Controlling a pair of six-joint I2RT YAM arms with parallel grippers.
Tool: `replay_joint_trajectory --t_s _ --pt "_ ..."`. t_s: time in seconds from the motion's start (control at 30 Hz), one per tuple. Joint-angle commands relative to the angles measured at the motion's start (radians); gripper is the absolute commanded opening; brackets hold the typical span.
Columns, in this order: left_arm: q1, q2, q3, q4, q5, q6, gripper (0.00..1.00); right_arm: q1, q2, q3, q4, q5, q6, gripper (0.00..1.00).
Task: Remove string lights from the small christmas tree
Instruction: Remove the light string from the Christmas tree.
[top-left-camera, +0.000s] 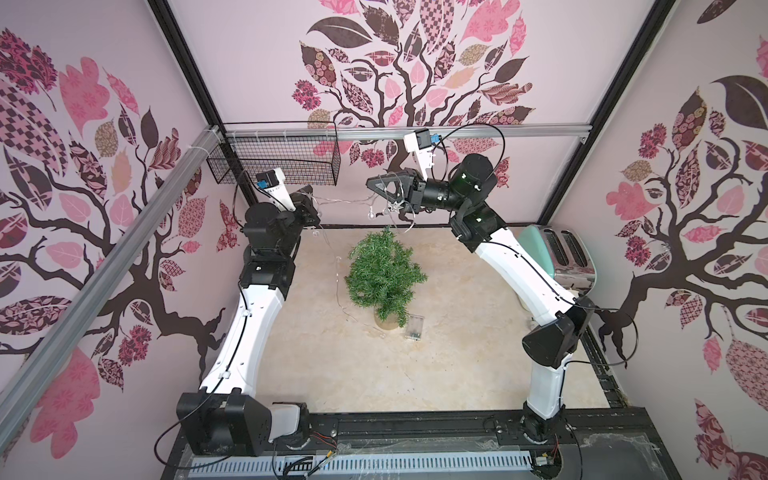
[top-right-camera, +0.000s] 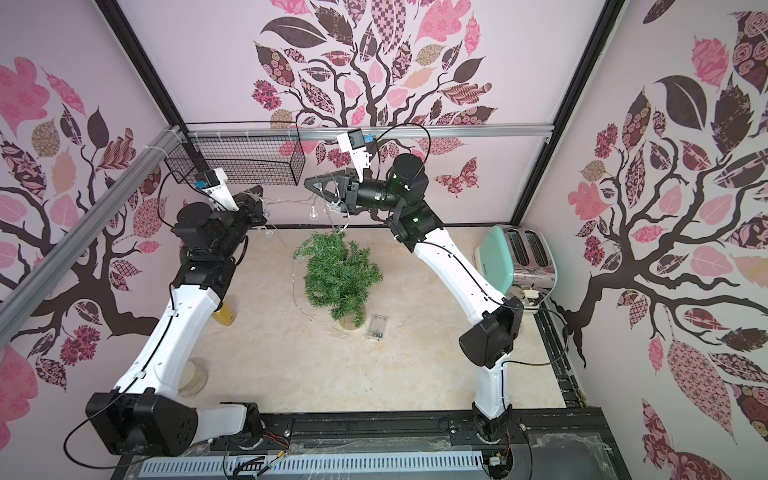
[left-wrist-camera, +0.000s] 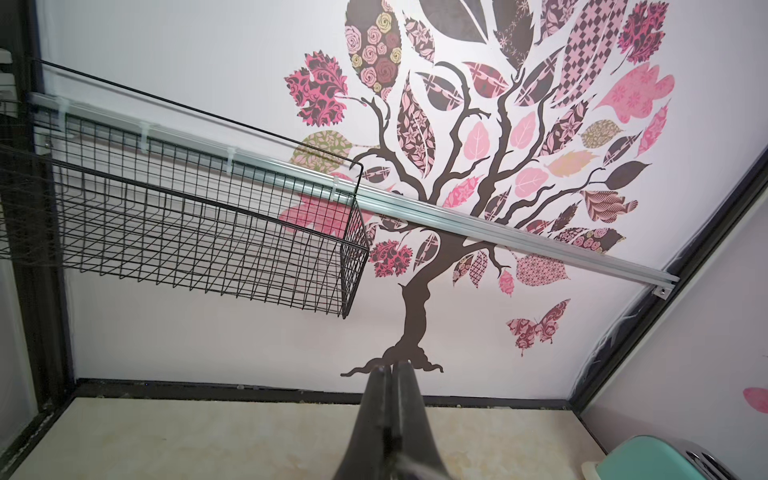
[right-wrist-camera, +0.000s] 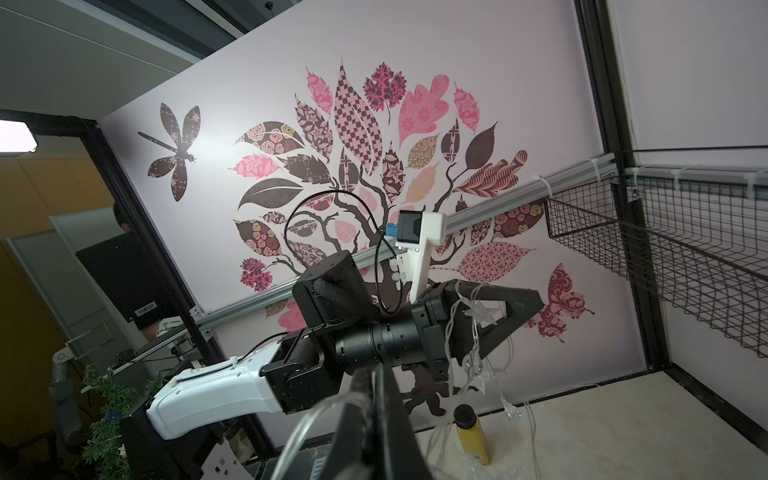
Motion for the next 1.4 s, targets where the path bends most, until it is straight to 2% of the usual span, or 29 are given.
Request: replay_joint_trajectory --t_s 0.0,0.2,0.33,0.43,0.6,0.8,0.93,1.03,1.37 --pt "0.003 -0.061 -0.02 -0.065 -0.052 -0.006 0.0 0.031 -0.07 -0.019 -0.011 -0.002 -0.053 0.0" --pt "0.004 -0.204 -0.084 -0.129 -0.071 -0.037 0.0 0.055 -0.165 -0.149 0.02 0.021 -0.064 0.0" --pt "-0.002 -0.3 -0.11 -0.184 -0.01 -0.079 0.0 0.08 -0.238 -0.232 0.034 0.036 -0.075 0.0" --pt "-0.028 -0.37 -0.117 -0.24 0.0 -0.092 0.0 0.101 -0.304 -0.316 0.044 0.054 -0.085 0.0" --pt "-0.122 -0.479 -0.112 -0.354 -0.019 -0.079 0.0 0.141 -0.426 -0.481 0.059 0.091 -0.103 0.0" --pt "-0.168 -0.594 -0.167 -0.404 0.091 -0.154 0.0 0.186 -0.597 -0.718 0.051 0.167 -0.139 0.0" --pt "-0.176 -0.641 -0.194 -0.409 0.204 -0.226 0.0 0.189 -0.704 -0.878 0.015 0.227 -0.175 0.0" --pt "-0.181 -0.684 -0.202 -0.415 0.234 -0.253 0.0 0.188 -0.774 -0.985 -0.007 0.257 -0.21 0.0" --pt "-0.182 -0.693 -0.222 -0.408 0.416 -0.313 0.0 0.193 -0.87 -1.305 -0.008 0.292 -0.308 0.0"
